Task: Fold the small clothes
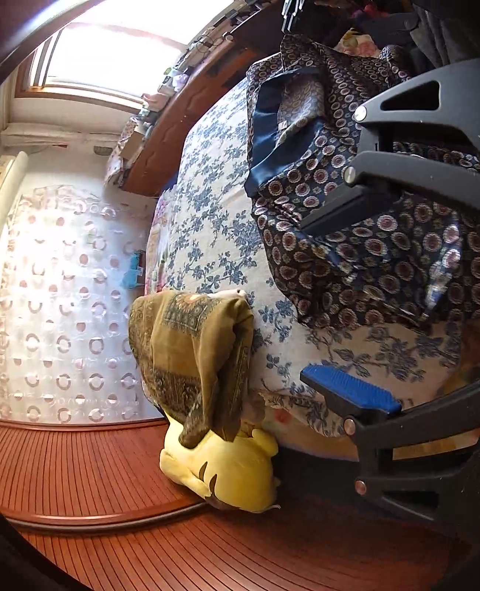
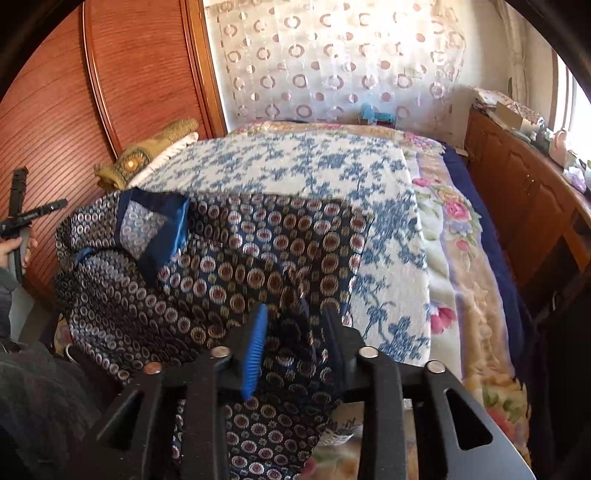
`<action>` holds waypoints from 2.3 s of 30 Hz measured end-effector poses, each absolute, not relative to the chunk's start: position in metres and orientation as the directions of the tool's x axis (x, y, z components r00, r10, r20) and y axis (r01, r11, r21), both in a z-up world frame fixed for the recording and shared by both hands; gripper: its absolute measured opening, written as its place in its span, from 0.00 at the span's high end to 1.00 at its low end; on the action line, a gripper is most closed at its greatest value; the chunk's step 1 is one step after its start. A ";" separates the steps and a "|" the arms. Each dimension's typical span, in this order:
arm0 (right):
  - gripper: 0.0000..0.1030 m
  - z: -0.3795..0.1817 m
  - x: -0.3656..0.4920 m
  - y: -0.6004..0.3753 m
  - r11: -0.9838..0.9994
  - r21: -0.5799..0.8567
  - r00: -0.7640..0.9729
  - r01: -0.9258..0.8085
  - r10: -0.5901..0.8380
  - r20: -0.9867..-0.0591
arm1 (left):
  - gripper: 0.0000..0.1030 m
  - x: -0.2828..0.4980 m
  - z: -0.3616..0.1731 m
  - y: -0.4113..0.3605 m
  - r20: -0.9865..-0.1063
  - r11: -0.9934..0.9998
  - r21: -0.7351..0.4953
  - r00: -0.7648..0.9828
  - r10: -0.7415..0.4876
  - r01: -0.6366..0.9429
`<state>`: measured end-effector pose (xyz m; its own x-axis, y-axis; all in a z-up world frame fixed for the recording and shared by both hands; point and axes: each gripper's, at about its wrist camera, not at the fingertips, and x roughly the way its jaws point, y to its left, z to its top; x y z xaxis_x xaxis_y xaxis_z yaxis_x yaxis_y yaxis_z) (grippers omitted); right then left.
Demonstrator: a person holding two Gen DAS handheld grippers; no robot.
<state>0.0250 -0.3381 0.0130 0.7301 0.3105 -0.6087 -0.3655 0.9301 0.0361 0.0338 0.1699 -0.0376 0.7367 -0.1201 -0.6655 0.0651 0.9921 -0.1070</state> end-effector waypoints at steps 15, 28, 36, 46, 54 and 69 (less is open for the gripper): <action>0.45 0.018 0.088 -0.324 0.956 0.008 0.794 -0.292 0.247 -0.556 | 0.29 0.088 -0.051 0.156 -0.703 0.996 -0.059 0.705 -0.093 0.073; 0.45 -0.002 0.148 -0.316 0.973 -0.019 0.753 -0.232 0.167 -0.637 | 0.29 0.108 -0.090 0.158 -0.793 0.992 -0.092 0.596 -0.129 0.091; 0.42 -0.009 0.159 -0.327 0.967 0.091 0.708 -0.237 0.237 -0.666 | 0.29 0.099 -0.102 0.152 -0.806 0.990 -0.088 0.576 -0.138 0.114; 0.39 -0.013 0.154 -0.307 0.952 0.008 0.696 -0.307 0.230 -0.680 | 0.45 0.101 -0.100 0.150 -0.790 0.981 -0.155 0.581 -0.196 0.121; 0.91 -0.011 0.135 -0.288 0.919 -0.064 0.688 -0.390 0.244 -0.684 | 0.87 0.101 -0.092 0.144 -0.785 0.973 -0.176 0.576 -0.229 0.147; 0.94 0.141 0.050 -0.313 0.891 -0.151 0.842 -0.429 0.333 -0.424 | 0.93 0.083 0.090 0.127 -0.523 0.930 -0.152 0.771 -0.362 0.334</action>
